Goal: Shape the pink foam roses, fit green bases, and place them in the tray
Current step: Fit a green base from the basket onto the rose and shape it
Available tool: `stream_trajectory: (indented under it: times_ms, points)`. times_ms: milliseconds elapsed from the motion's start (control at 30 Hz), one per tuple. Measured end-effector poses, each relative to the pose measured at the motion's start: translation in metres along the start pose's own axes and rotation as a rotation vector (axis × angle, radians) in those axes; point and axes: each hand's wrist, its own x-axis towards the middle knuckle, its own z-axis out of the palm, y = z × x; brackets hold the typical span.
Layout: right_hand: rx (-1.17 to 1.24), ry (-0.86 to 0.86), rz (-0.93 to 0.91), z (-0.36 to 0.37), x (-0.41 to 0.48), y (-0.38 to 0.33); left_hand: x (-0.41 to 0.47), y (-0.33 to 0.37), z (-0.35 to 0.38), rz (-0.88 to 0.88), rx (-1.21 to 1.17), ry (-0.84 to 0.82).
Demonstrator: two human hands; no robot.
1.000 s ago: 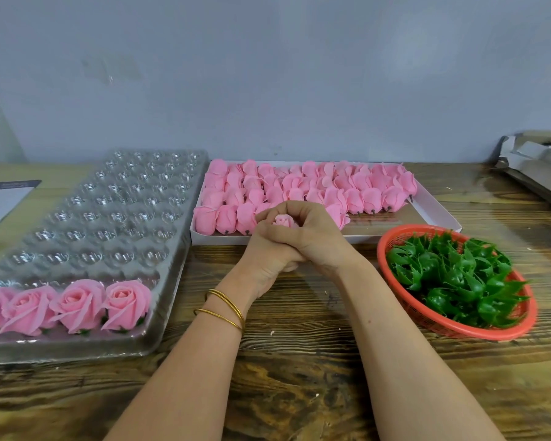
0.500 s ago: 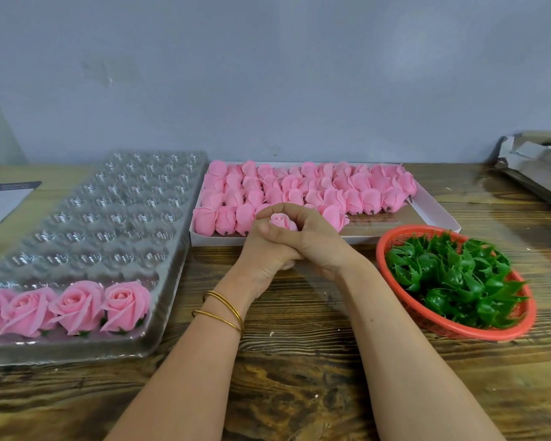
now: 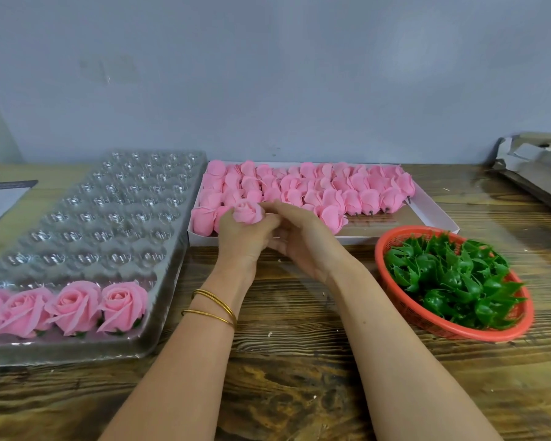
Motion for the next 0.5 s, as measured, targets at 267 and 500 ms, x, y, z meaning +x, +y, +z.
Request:
stream_trajectory:
  times_ms: [267,500]
  points:
    - [0.055,0.013,-0.01,0.0008,-0.0024,-0.0054,-0.0011,0.006,-0.0021,0.083,-0.057,-0.018]
    - [-0.007,-0.085,0.088,0.0026,-0.0077,-0.008,-0.0018,0.0068,-0.0012,0.075,-0.1,-0.049]
